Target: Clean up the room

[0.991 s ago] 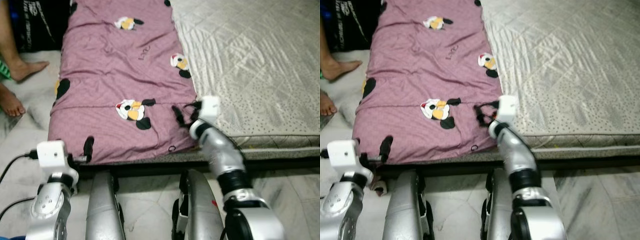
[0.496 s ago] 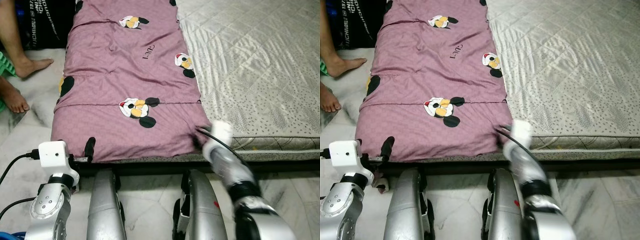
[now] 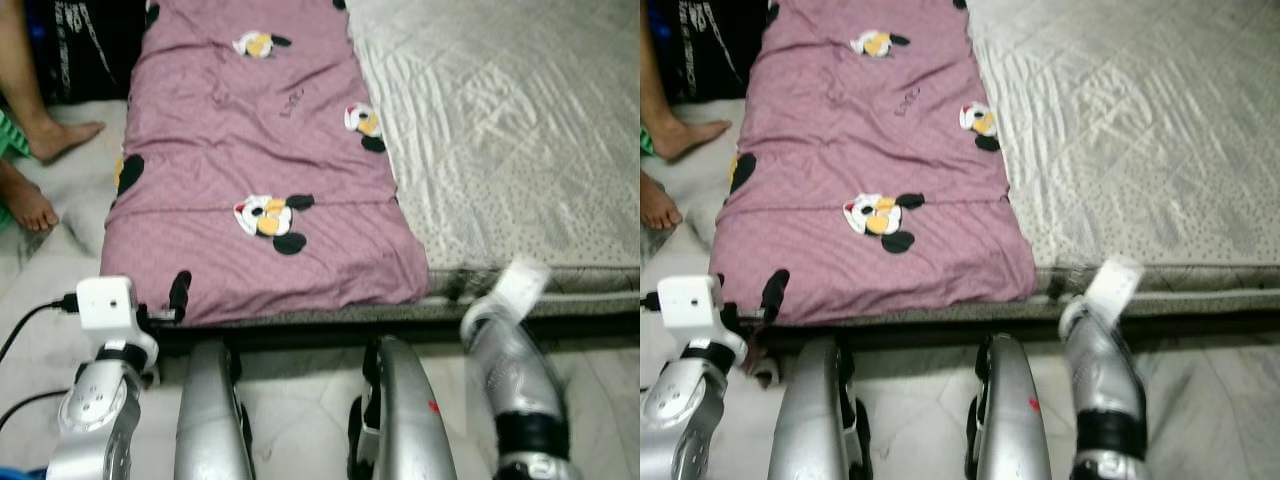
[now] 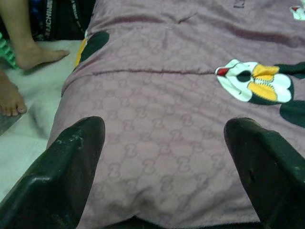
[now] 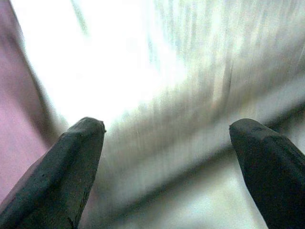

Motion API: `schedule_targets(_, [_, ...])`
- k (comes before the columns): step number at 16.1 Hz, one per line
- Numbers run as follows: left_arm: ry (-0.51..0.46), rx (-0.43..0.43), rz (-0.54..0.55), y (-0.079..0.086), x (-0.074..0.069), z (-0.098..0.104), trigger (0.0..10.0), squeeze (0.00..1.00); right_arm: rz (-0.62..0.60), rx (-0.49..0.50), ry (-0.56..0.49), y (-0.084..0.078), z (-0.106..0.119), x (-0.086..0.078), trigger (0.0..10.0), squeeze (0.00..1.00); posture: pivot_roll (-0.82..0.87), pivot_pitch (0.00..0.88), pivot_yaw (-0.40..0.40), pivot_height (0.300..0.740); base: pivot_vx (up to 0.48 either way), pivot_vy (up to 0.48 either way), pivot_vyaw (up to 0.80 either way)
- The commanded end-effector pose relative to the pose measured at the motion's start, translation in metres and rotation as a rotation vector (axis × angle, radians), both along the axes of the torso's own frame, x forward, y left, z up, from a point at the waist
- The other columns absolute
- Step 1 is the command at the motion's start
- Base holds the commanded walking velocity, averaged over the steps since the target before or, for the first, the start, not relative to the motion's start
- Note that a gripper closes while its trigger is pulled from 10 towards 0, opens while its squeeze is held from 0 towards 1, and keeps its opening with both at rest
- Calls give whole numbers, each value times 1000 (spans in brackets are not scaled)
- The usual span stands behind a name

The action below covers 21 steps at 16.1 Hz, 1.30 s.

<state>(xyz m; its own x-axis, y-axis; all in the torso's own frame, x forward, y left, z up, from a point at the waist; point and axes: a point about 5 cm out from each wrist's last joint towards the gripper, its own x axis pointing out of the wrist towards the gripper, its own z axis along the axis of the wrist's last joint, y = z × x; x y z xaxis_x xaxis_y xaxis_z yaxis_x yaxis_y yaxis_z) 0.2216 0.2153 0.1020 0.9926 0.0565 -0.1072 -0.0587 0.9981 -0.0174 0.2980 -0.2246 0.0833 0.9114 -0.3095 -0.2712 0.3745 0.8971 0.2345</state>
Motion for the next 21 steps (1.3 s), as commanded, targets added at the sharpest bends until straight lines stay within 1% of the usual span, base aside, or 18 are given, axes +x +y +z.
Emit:
schedule_targets(1, [29,-1,2,1,-2,-5,10000,0,-5,-47,-72,-2,14,1,10000,0,78,214,-39,571,0,0,0])
schedule_targets(2, [27,-2,0,1,-1,-5,10000,0,29,-99,-147,2,31,7,10000,0,78,214,-39,571,0,0,0])
schedule_targets(3, [22,-3,1,1,0,-4,10000,0,87,-98,-231,14,47,13,10000,0,81,208,-42,571,0,0,0])
schedule_targets(4, [17,-4,5,1,0,-3,10000,0,140,-74,-261,22,52,16,10000,0,81,208,-42,571,0,0,0])
schedule_targets(5, [16,-7,9,2,0,-3,10000,0,226,-43,-252,36,48,16,10000,0,83,204,-46,571,0,0,0])
schedule_targets(6, [18,-9,11,2,0,-4,10000,0,275,-41,-168,45,32,15,10000,0,83,202,-48,571,0,0,0])
schedule_targets(7, [19,-10,11,2,0,-5,10000,0,299,-46,-115,50,22,14,10000,0,83,202,-48,571,0,0,0])
schedule_targets(8, [20,-14,7,0,1,-6,10000,0,360,-86,7,60,1,12,10000,0,76,194,-49,571,0,0,0])
schedule_targets(9, [17,-17,-2,-4,3,-6,10000,0,334,-14,127,67,-22,11,10000,0,81,187,-52,571,0,0,0])
schedule_targets(11, [10,-17,-2,-5,6,-5,10000,0,320,71,221,73,-37,9,10000,0,91,179,-55,571,0,0,0])
schedule_targets(12, [8,-16,2,-3,6,-4,10000,0,343,151,267,80,-43,6,10000,0,95,174,-57,571,0,0,0])
schedule_targets(13, [8,-15,4,-2,6,-4,10000,0,339,165,285,80,-45,4,10000,0,94,172,-57,571,0,0,0])
schedule_targets(14, [7,-14,6,-2,6,-5,10000,0,241,235,353,70,-55,-1,10000,0,92,168,-58,571,0,0,0])
schedule_targets(15, [6,-14,5,-3,7,-6,10000,0,221,217,337,64,-53,0,10000,0,90,162,-59,571,0,0,0])
schedule_targets(17, [3,-15,4,-3,9,-5,10000,0,153,111,286,46,-44,3,10000,0,86,153,-58,571,0,0,0])
schedule_targets(19, [2,-14,4,-3,10,-5,10000,0,96,78,252,35,-37,4,10000,0,86,153,-58,571,0,0,0])
schedule_targets(20, [2,-13,6,-2,10,-6,10000,0,-3,14,189,18,-24,2,10000,0,83,147,-55,571,0,0,0])
schedule_targets(21, [1,-11,8,-1,11,-6,10000,0,-57,-89,88,4,-6,2,10000,0,83,147,-55,571,0,0,0])
